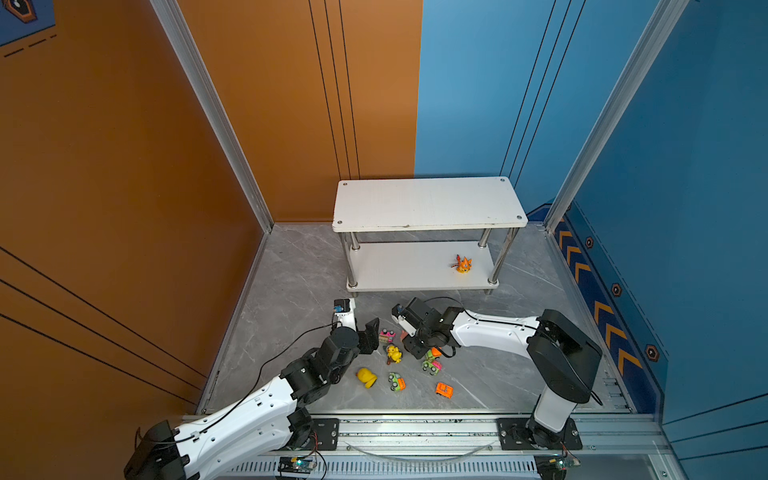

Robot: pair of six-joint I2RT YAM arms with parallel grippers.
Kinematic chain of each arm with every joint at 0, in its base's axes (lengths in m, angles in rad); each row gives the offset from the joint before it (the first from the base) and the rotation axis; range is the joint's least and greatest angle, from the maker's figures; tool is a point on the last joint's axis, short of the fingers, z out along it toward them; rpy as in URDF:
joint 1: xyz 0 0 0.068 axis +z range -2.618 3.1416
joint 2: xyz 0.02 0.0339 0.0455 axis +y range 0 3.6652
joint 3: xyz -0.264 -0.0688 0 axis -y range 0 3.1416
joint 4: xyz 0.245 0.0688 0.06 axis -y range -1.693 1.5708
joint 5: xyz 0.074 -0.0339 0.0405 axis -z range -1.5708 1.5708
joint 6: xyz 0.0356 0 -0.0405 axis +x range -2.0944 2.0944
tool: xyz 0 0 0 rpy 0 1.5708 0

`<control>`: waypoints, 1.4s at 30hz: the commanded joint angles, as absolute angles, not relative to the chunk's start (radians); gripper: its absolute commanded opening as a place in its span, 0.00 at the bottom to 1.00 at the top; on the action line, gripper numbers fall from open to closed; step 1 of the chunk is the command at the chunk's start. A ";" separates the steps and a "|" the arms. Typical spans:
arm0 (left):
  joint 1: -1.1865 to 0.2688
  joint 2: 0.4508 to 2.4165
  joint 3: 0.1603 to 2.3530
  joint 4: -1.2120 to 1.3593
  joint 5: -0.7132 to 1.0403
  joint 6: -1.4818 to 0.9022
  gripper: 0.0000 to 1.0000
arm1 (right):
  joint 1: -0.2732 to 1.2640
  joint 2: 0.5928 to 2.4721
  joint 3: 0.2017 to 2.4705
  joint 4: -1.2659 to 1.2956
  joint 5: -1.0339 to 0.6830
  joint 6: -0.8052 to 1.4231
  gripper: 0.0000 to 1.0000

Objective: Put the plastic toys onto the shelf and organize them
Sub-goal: 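Grasp the pink-and-green pig figure with the right gripper and lift it, then close the left gripper on the pig figure while the right gripper holds it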

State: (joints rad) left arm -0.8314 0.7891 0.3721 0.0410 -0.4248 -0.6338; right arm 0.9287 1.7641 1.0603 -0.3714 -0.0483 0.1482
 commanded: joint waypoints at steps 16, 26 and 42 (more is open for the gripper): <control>-0.716 0.782 0.368 0.304 -0.035 -0.690 0.99 | 0.635 1.511 0.930 0.000 -0.754 0.372 0.15; -0.642 0.863 0.478 0.531 0.374 -0.812 0.98 | 0.588 1.377 0.956 0.153 -1.021 0.512 0.14; -0.626 1.002 0.497 0.951 0.551 -1.047 0.65 | 0.639 1.268 1.000 0.136 -1.070 0.523 0.13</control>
State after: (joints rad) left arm -0.6331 1.0000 0.4625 0.8494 0.5056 -1.0164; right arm 0.6342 1.2884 0.9627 0.1043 -1.0447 0.5072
